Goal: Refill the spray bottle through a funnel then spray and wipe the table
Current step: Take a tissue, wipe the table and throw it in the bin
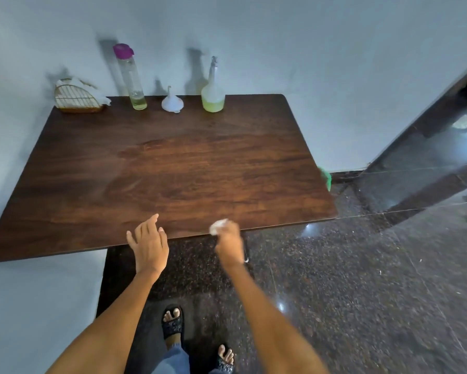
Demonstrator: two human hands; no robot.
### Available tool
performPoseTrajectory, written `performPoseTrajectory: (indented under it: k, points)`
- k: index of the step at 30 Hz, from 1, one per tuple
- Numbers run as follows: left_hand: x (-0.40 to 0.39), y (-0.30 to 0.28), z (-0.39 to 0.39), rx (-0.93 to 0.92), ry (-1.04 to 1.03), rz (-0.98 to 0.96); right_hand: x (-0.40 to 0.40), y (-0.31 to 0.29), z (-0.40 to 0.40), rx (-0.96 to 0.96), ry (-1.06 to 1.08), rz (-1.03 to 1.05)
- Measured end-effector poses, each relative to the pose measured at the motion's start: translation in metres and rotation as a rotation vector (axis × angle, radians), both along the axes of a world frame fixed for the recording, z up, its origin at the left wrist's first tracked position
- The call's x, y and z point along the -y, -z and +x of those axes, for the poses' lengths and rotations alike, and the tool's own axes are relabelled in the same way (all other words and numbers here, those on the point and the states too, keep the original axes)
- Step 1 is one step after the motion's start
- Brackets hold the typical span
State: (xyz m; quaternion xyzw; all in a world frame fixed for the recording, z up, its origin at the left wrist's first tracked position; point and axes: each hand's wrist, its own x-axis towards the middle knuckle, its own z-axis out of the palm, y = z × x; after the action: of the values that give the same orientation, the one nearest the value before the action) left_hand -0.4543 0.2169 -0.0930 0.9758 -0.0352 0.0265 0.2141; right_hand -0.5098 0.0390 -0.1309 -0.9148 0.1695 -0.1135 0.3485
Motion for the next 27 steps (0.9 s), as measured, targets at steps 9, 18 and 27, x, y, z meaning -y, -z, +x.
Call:
performPoseTrajectory:
  k: [9,18,27]
  points:
    - [0.111,-0.030,-0.005,0.032,0.189,-0.047,0.102,-0.036,-0.014,-0.211,0.076,0.239]
    - [0.278,-0.040,0.029,0.096,0.571,-0.079,0.262,-0.089,0.028,-0.114,0.298,0.714]
    - [0.449,-0.051,0.084,0.081,0.660,-0.126,0.392,-0.084,0.058,-0.006,0.483,0.635]
